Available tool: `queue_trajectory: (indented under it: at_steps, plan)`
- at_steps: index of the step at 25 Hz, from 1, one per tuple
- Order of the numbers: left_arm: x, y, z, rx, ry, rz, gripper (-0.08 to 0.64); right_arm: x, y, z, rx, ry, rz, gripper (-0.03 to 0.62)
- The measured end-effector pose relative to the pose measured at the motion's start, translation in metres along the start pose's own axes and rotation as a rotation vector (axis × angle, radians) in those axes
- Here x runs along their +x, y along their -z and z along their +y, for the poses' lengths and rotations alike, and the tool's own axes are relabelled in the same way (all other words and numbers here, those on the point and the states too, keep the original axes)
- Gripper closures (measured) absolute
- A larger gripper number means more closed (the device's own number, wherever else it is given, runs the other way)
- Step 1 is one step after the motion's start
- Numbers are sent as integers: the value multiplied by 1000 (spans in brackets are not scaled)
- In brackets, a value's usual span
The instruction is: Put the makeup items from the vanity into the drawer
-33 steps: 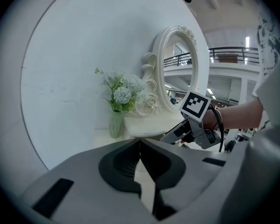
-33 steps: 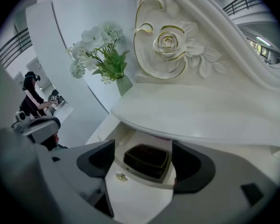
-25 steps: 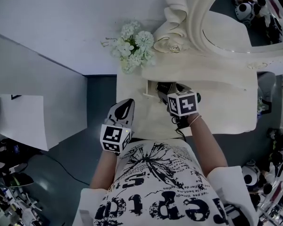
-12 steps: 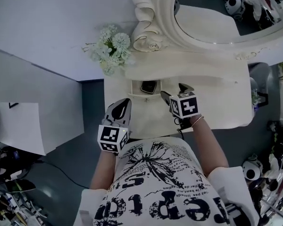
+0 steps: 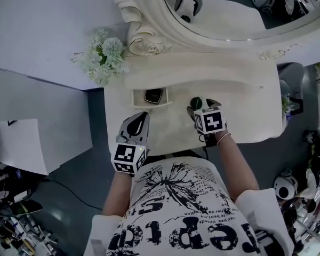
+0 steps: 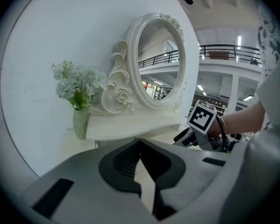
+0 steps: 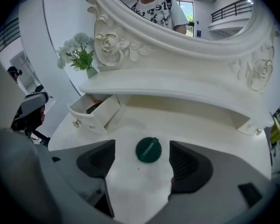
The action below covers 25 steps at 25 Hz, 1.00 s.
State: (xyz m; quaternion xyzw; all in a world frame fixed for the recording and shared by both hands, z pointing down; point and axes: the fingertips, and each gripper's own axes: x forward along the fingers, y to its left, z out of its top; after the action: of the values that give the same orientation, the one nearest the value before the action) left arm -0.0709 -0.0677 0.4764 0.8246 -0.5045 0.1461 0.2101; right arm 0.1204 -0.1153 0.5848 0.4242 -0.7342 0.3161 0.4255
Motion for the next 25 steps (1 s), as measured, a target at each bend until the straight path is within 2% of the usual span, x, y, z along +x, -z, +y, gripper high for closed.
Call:
queue_trajectory:
  at_steps: [9, 12, 15, 18, 19, 20, 25]
  plan:
    - [12, 26, -11, -34, -42, 49, 540, 36, 10, -17, -14, -38, 25, 224]
    - [12, 35, -15, -51, -56, 64, 540, 42, 14, -17, -56, -24, 50, 232]
    - [12, 40, -16, -58, -64, 70, 540, 42, 15, -18, -104, 6, 53, 354]
    - [12, 39, -16, -57, -69, 63, 539, 43, 16, -18, -116, 0, 59, 387]
    - [12, 38, -16, -56, -70, 60, 540, 42, 16, -19, -114, 2, 63, 424]
    - [12, 37, -15, -56, -72, 57, 540, 42, 17, -20, -109, 5, 66, 530]
    - [10, 30, -13, -53, -79, 40, 540, 31, 10, -22, -113, 6, 41, 531]
